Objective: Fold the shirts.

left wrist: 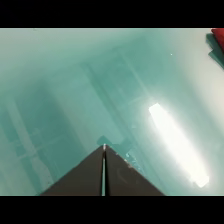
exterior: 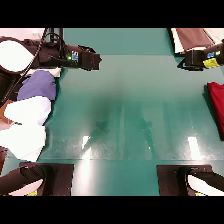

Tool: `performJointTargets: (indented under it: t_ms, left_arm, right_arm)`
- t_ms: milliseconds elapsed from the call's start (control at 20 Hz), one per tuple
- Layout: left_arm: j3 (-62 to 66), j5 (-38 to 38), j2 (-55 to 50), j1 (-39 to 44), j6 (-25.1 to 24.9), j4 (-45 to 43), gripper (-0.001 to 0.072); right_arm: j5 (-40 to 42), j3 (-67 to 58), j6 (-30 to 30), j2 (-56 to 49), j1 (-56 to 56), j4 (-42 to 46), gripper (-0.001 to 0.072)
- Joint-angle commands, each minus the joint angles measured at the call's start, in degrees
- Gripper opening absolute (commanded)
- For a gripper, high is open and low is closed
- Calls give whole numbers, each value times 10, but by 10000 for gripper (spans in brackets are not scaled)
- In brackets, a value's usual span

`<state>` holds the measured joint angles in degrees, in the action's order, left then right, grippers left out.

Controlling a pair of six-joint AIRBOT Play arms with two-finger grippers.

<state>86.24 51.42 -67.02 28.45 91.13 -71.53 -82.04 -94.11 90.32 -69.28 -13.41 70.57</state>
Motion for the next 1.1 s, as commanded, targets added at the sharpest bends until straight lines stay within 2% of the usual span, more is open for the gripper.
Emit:
performJointTargets:
  t_ms: [0, 100, 150, 200, 250, 300, 400, 700, 1050]
  left_arm:
    - [0, 0, 0, 0, 2, 7, 22]
    - [0, -31, 0, -1, -16, -24, 24]
    - [0, -43, 0, -2, -16, -65, 76]
    - [0, -50, -1, -9, -14, -122, 385]
    - [0, -53, -5, -20, 6, -179, 579]
    - [0, -53, -13, -41, 34, -229, 575]
    - [0, -57, -41, -103, 49, -273, 575]
    - [0, -142, -198, -287, 49, -272, 575]
    - [1, -296, -348, -349, 45, -272, 574]
  right_arm:
    - [2, 0, 0, 0, 0, 0, 17]
    - [0, 0, 0, 0, 0, 0, 16]
    - [-1, 0, 0, 0, 0, 0, 16]
    - [0, 0, 0, 0, 0, 0, 17]
    - [1, 0, 0, 0, 0, 0, 16]
    - [1, 0, 0, 0, 0, 0, 16]
    - [0, 0, 0, 0, 0, 0, 17]
    - [10, 0, 0, 0, -1, -1, 16]
    - [-4, 0, 0, 0, -1, -2, 16]
